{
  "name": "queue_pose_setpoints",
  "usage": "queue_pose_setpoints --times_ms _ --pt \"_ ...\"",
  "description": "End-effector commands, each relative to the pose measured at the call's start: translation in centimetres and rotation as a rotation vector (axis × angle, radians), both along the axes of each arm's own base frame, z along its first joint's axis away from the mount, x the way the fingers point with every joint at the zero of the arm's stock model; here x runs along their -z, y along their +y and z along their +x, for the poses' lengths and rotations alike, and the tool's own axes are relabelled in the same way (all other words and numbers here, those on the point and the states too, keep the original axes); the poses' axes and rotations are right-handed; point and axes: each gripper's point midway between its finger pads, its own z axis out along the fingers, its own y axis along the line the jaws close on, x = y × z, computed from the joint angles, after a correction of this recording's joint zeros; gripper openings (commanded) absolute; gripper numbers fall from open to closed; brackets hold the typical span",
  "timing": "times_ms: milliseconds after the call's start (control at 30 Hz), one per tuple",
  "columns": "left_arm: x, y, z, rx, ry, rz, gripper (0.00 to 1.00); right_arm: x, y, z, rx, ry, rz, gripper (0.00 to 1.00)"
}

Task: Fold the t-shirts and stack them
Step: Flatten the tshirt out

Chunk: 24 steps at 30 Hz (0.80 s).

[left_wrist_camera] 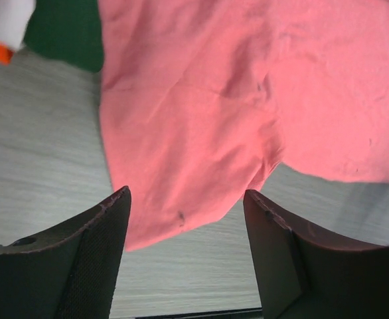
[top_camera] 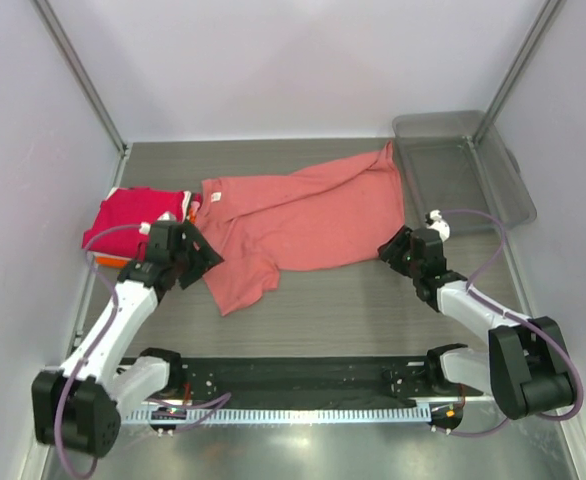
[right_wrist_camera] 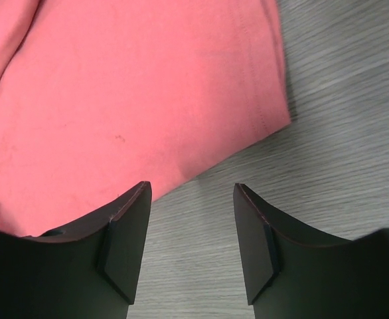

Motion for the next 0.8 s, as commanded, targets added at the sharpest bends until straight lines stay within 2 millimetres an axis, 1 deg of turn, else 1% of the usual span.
queue_pose_setpoints --times_ms 0,33,67,100,133,167,233,267,333,367,400,433,467,500,533,567,600,633,667,700,767 --pt "0.6 -0.5 -2.7 0.044 -0.013 0.027 0.68 -2.0 3.3 0.9 -0.153 -0.073 0.014 0.58" --pt "0.8 -1.2 -3.2 0.058 -0.012 0.010 0.68 -2.2 4.2 0.8 -0.183 -0.075 0.010 0.58" --pt "0.9 -1.6 -3.5 0.063 -0.013 0.002 0.66 -2.1 5.1 0.7 -0.215 -0.067 0.005 0.57" --pt "1.3 -1.9 -4.0 0.065 -0.003 -0.009 0.66 -2.4 6.1 0.8 -0.244 -0.057 -0.001 0.57" --pt "1.5 -2.4 -4.2 0.070 -0.002 -0.021 0.66 -2.5 7.8 0.2 -0.306 -0.043 0.018 0.56" --pt "1.8 -2.0 -4.0 0.050 -0.010 -0.004 0.66 -2.4 9.6 -0.4 -0.358 -0.029 0.026 0.53" --pt "2.7 -1.9 -3.8 0.041 -0.002 0.006 0.66 -2.1 12.3 -0.8 -0.415 0.003 0.060 0.48" --pt "2.9 -1.9 -3.7 0.039 -0.001 0.010 0.66 -1.9 14.2 -1.8 -0.467 0.018 0.073 0.45" --pt "3.5 -1.6 -3.3 0.028 0.003 0.031 0.66 -1.4 16.3 -2.1 -0.498 0.041 0.090 0.45" --pt "3.5 -1.5 -3.1 0.022 0.001 0.038 0.66 -1.8 18.1 -2.5 -0.530 0.037 0.107 0.45" --pt "3.6 -1.2 -2.8 0.013 -0.003 0.053 0.65 -1.9 19.1 -2.6 -0.543 0.041 0.113 0.45" --pt "3.9 -1.1 -2.7 0.008 0.006 0.063 0.65 -0.8 20.0 -2.9 -0.561 0.073 0.106 0.45" --pt "3.8 -1.0 -2.5 0.008 0.006 0.070 0.65 -1.6 21.2 -2.5 -0.567 0.059 0.117 0.45" --pt "3.8 -0.9 -2.4 0.004 0.006 0.081 0.65 -1.2 22.5 -3.3 -0.599 0.076 0.109 0.46" --pt "3.8 -0.8 -2.3 -0.001 0.006 0.087 0.65 -0.3 23.2 -3.4 -0.608 0.098 0.096 0.47" --pt "3.9 -0.7 -2.2 -0.004 0.008 0.093 0.65 -0.9 24.3 -3.1 -0.616 0.088 0.102 0.47" --pt "3.8 -0.6 -2.1 -0.011 0.005 0.095 0.65 -0.6 25.3 -4.0 -0.645 0.103 0.093 0.47" --pt "3.8 -0.4 -2.0 -0.020 0.001 0.100 0.66 -0.5 25.8 -3.9 -0.648 0.106 0.089 0.48" --pt "4.0 -0.3 -2.1 -0.027 -0.001 0.099 0.66 0.4 26.3 -4.2 -0.656 0.129 0.077 0.48" --pt "3.9 -0.4 -1.9 -0.032 -0.013 0.090 0.66 0.0 27.1 -4.1 -0.662 0.123 0.081 0.48" --pt "4.3 -0.3 -1.9 -0.048 -0.009 0.094 0.66 0.4 28.3 -4.4 -0.679 0.134 0.076 0.48"
